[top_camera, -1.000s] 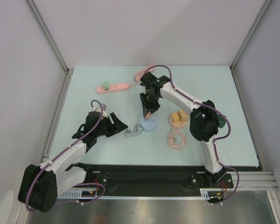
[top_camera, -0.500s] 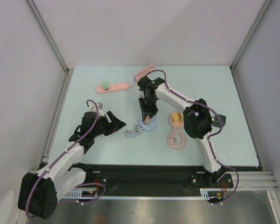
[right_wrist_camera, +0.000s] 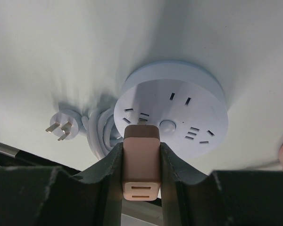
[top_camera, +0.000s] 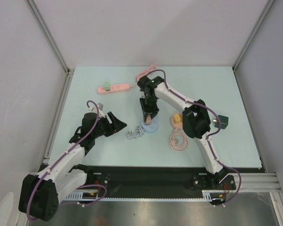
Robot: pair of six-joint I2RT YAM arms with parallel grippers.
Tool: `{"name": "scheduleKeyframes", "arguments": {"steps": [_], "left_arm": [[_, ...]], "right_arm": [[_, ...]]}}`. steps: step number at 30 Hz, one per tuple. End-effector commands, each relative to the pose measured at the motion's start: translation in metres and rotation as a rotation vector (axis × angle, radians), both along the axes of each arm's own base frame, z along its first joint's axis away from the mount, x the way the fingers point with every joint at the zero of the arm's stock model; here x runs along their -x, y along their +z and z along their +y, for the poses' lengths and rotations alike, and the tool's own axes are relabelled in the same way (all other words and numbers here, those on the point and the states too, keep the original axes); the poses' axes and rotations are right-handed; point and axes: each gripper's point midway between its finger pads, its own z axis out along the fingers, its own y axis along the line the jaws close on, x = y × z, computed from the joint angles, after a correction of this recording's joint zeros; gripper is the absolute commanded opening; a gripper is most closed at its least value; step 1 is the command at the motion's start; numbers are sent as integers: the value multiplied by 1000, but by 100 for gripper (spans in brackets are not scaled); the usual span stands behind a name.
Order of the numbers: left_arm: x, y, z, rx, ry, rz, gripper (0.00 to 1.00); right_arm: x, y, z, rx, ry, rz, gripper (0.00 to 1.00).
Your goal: Insert the plug
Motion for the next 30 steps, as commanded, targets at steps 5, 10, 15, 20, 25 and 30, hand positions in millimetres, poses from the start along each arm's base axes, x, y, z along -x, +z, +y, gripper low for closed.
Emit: {"name": "scheduleKeyframes", "arguments": {"steps": [5, 10, 15, 20, 25, 30], "left_arm": [[-2, 11, -2, 18, -24, -53, 73], [-3, 13, -1, 19, -21, -57, 73], [-3, 13, -1, 19, -18, -58, 73], [-2, 14, -1, 19, -21, -57, 73], [-2, 15, 0, 0, -30, -62, 74], [0, 15, 1, -5, -29, -59, 73]], "right_arm": [[-17, -25, -13, 103, -46, -27, 0], [-26, -22, -12, 100, -58, -44, 0], [-25, -27, -8, 97, -62, -48, 0], [-18, -31, -5, 139, -63, -102, 0], [-13, -49, -7, 248, -54, -157, 0], [-1, -73, -3, 246, -22, -115, 0]]}}
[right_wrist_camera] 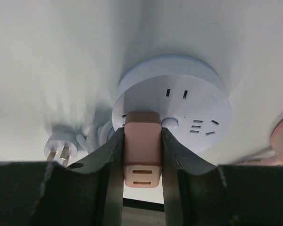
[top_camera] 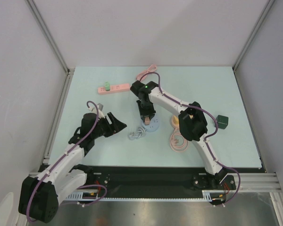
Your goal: Insert the plug
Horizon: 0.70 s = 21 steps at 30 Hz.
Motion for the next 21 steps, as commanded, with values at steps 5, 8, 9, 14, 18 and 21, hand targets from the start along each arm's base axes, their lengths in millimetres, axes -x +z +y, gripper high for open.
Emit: {"name": "scheduleKeyframes", "arguments": {"steps": [5, 8, 9, 14, 18, 21], "left_arm": [[-5, 19, 2, -9, -15, -71, 74], [-5, 22, 3, -12, -11, -81, 75], [-6, 22, 3, -12, -11, -80, 75], [-6, 22, 3, -16, -10, -76, 75], [-8, 28, 3, -25, -16, -99, 76], [-10, 36, 3, -37, -26, -110, 77]], "right_arm": [[13, -78, -12, 98, 21, 76, 0], [23, -89, -12, 90, 30, 100, 0], [24, -93, -14, 97, 28, 106, 0], [29, -101, -16, 100, 11, 84, 0], [10, -76, -11, 50, -22, 19, 0], [-18, -34, 2, -35, -41, -77, 15]]}}
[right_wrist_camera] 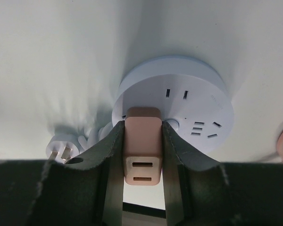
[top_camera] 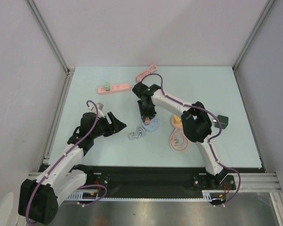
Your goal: Insert the plug
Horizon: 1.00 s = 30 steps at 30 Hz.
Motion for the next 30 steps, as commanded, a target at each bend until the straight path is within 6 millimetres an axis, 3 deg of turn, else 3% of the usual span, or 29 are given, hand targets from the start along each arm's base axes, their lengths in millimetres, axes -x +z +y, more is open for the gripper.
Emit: {"name": "scheduleKeyframes", "arguments": {"steps": [1, 5, 8, 12, 14, 16, 17, 21, 23, 24, 25, 26, 27, 28, 29, 30], "left_arm": [[-13, 32, 1, -13, -11, -94, 77], [-14, 37, 6, -51, -1, -101, 80], [-16, 41, 7, -78, -15, -107, 83], [-25, 52, 7, -117, -32, -119, 85], [-31, 52, 7, -139, -41, -120, 84], [-41, 59, 6, -159, -46, -145, 84], [-48, 59, 9, -191, -37, -161, 84], [-94, 49, 4, -301, -24, -124, 83], [-107, 46, -8, -379, -60, -147, 83], [-123, 58, -9, -422, -28, -185, 83], [-130, 44, -23, -456, -69, -166, 83], [-143, 63, -34, -466, -90, -221, 83], [-149, 63, -41, -476, -111, -221, 83], [-155, 48, -55, -492, -153, -192, 82], [-160, 50, -62, -504, -180, -207, 82], [-172, 63, -73, -504, -189, -242, 83]], "right_arm": [[-20, -14, 6, -12, -17, -43, 19], [-51, 44, 19, -127, -22, -139, 44], [-69, 86, 19, -205, -29, -207, 56], [-73, 115, 3, -262, -41, -220, 61], [-72, 113, -11, -262, -49, -201, 62], [-72, 129, -22, -278, -37, -241, 63], [-76, 123, -30, -275, -29, -254, 63], [-88, 129, -70, -219, -35, -323, 71], [-93, 145, -88, -245, -64, -360, 77], [-88, 137, -97, -240, -83, -344, 80], [-87, 139, -104, -251, -95, -352, 83], [-90, 159, -116, -282, -134, -408, 90], [-84, 149, -125, -273, -155, -395, 94], [-81, 150, -132, -284, -171, -401, 97], [-81, 171, -137, -327, -189, -463, 100], [-81, 174, -145, -341, -209, -480, 100]]}}
